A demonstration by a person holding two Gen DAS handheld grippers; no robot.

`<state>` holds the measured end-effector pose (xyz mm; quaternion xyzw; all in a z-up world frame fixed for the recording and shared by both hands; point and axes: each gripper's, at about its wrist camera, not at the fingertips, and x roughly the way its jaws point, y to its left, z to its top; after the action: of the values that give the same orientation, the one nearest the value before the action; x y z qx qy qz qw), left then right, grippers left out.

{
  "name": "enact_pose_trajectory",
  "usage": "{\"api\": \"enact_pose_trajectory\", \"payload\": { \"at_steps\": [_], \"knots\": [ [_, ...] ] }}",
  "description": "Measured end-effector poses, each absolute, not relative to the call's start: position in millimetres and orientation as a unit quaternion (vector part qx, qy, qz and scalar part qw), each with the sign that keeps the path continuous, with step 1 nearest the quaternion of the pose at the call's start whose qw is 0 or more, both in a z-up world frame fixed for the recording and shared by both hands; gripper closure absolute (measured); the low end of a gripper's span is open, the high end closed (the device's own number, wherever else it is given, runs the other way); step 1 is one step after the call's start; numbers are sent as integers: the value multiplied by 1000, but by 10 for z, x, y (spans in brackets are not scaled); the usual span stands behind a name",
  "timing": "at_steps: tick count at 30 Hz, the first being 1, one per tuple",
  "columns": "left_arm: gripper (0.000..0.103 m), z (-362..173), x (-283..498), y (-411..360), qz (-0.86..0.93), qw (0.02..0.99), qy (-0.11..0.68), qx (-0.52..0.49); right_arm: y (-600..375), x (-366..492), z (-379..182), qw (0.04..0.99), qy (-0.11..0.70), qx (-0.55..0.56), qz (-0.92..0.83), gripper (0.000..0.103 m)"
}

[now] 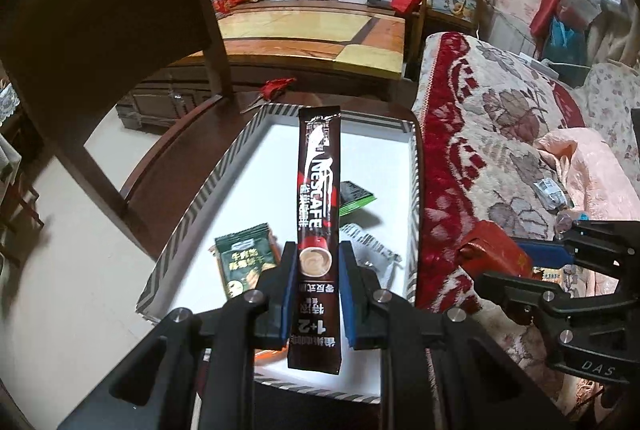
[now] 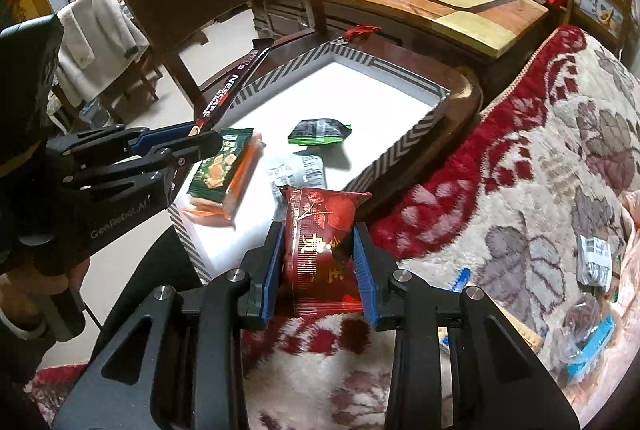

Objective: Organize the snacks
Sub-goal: 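Carry the Nescafe stick and red candy pack over the white tray with both grippers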

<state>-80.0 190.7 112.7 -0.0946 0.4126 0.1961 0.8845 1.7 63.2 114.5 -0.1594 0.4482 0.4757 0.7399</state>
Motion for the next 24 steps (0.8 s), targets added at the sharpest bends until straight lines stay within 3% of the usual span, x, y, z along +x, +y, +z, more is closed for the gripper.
{"api": "enact_pose_trajectory", "payload": {
  "at_steps": [24],
  "knots": [
    [82,843,-894,2243,217,864,435,-131,1166,-64,1024,711,457,-194,499,71]
  ]
}}
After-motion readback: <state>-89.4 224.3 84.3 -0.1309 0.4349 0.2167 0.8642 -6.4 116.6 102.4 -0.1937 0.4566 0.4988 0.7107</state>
